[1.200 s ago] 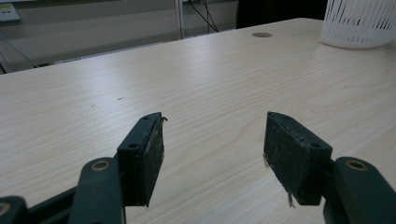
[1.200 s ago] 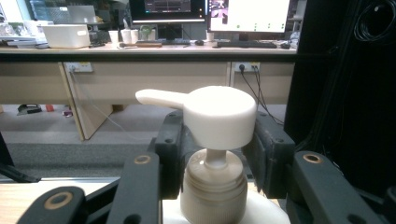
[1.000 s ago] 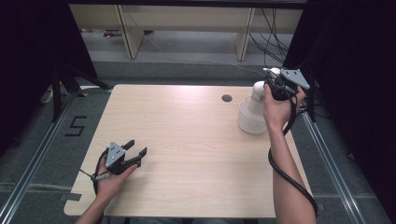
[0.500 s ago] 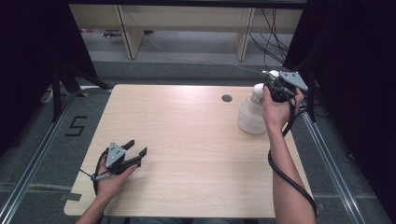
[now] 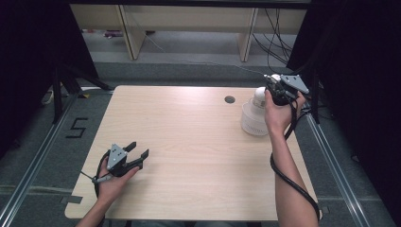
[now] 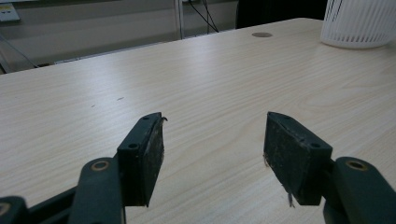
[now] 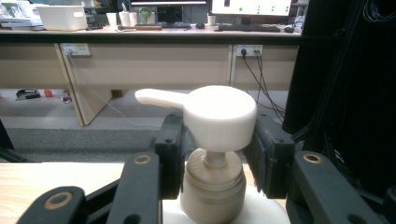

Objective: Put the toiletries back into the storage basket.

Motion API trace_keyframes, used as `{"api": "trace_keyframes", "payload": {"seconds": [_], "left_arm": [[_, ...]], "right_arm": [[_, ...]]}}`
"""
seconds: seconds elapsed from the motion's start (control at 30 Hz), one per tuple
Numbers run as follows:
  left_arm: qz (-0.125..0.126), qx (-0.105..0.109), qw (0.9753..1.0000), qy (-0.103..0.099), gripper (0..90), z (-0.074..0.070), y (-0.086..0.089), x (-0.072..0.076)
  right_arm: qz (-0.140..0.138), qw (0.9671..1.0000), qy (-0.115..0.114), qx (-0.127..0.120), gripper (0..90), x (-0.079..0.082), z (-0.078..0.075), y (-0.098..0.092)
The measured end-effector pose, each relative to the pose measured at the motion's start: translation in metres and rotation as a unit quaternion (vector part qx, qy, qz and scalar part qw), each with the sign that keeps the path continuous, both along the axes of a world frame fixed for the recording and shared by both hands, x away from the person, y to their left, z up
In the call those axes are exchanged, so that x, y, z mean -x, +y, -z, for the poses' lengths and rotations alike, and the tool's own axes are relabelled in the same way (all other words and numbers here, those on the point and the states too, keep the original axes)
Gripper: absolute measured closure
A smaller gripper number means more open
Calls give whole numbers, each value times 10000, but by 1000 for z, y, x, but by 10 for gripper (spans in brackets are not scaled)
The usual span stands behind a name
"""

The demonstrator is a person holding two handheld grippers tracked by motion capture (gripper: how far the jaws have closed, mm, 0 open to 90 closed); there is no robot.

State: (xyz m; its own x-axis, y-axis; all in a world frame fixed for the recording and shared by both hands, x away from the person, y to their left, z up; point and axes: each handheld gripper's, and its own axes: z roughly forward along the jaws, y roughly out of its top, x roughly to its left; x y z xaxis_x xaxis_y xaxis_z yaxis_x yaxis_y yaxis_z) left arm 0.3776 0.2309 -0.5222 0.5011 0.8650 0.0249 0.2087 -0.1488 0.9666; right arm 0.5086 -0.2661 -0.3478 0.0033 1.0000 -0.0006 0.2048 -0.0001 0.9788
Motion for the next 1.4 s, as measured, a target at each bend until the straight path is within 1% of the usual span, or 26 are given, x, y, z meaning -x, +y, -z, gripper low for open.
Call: {"api": "trace_keyframes", "payload": {"seconds": [0.07, 0.17, 0.27, 0.3, 0.37, 0.4, 0.5, 0.57, 0.6, 0.67, 0.7, 0.77, 0.83, 0.87, 0.9, 1.0, 1.03, 1.1, 1.13, 1.2, 1.33, 1.4], "left_arm": [[1, 4, 10000, -4, 375, 0, 0, 0], [1, 3, 10000, -1, 375, 0, 0, 0], [1, 4, 10000, -1, 375, 0, 0, 0], [2, 5, 10000, -3, 375, 0, 0, 0], [0, 12, 10000, -7, 375, 0, 0, 0], [2, 17, 10000, -9, 375, 0, 0, 0], [2, 21, 10000, -10, 375, 0, 0, 0], [4, 16, 10000, -11, 375, 0, 0, 0], [5, 16, 10000, -10, 375, 0, 0, 0], [3, 18, 10000, -7, 375, 0, 0, 0], [2, 21, 10000, -7, 375, 0, 0, 0], [0, 22, 10000, -6, 375, 0, 0, 0], [4, 20, 10000, -6, 375, 0, 0, 0], [6, 19, 10000, -7, 375, 0, 0, 0], [5, 20, 10000, -7, 375, 0, 0, 0], [6, 20, 10000, -5, 375, 0, 0, 0], [7, 16, 10000, -6, 375, 0, 0, 0], [9, 17, 10000, -7, 374, 0, 0, 0], [10, 15, 10000, -6, 374, 0, 0, 0], [15, 16, 10000, -5, 374, 0, 0, 0], [20, 11, 10000, -8, 374, 0, 0, 1], [22, 9, 10000, -7, 374, 0, 0, 1]], "right_arm": [[22, 10000, 10, -42, 604, -1, 1, 1], [14, 10000, 34, 10, 604, -1, 3, 1], [10, 10000, 44, -14, 604, -1, 3, 1], [12, 10000, 19, 0, 604, -2, 4, 1], [-3, 10000, 51, 24, 604, -2, 5, 1], [39, 9999, 89, -84, 604, -2, 5, 2], [20, 10000, 83, -22, 604, -2, 7, 2], [17, 10000, 88, -34, 603, -2, 7, 2], [10, 10000, 87, 32, 604, -3, 8, 1], [-4, 9999, 109, 47, 604, -3, 8, 1], [17, 9999, 127, -23, 603, -3, 9, 2], [0, 9999, 127, 27, 604, -3, 9, 1], [3, 9999, 132, -18, 604, -4, 9, 2], [-4, 9999, 138, 4, 604, -4, 9, 2], [14, 9999, 145, -51, 604, -3, 9, 2], [2, 9999, 118, -14, 603, -4, 10, 3], [11, 9999, 155, -68, 603, -4, 10, 4], [4, 9999, 111, -33, 603, -4, 10, 4], [-46, 9999, 81, 69, 603, -5, 10, 3], [-34, 9999, 109, 68, 602, -4, 10, 3], [-67, 9998, 104, 164, 600, -4, 10, 2], [-53, 9998, 146, 142, 599, -3, 10, 2]]}}
